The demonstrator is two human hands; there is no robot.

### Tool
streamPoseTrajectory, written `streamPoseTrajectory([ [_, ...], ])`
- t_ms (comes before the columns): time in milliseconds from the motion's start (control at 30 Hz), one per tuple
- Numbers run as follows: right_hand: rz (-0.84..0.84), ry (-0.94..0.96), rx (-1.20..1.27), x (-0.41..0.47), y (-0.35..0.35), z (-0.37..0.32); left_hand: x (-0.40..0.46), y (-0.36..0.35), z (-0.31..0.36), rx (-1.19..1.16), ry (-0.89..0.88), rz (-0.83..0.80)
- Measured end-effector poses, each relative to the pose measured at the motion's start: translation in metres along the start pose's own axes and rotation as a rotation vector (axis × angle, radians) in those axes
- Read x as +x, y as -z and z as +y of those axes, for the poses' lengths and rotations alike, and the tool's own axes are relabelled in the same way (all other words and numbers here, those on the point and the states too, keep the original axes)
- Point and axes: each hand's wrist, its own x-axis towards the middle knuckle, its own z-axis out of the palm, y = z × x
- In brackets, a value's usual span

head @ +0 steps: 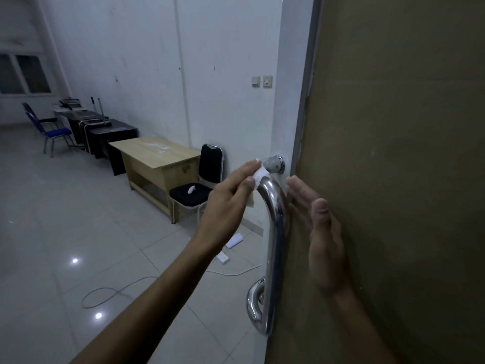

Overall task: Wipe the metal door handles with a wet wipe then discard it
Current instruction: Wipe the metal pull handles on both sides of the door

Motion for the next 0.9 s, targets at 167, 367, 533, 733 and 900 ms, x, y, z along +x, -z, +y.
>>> streamPoseTrajectory([
  [167, 0.018, 0.035, -0.089, 0.017, 0.002, -0.004, 0.010, 0.013, -0.001, 0.398, -0.249, -0.071],
  [367, 0.076, 0.036, -0.120, 0.038, 0.003, -0.020, 0.029, 0.011, 0.016, 0.514, -0.309, -0.298],
  [533, 0.019, -0.062, -0.246, 0.054, -0.008, -0.038, 0.039, 0.026, 0.015, 0.032, -0.168, -0.373],
  [733, -0.232, -0.085, -0.668, 0.048, -0.025, -0.048, 0.038, 0.043, 0.010, -0.459, -0.024, -0.011],
  [900, -0.232, -0.105, -0.805, 0.050, -0.031, -0.054, 0.025, 0.047, 0.001, -0.179, -0.070, -0.050],
])
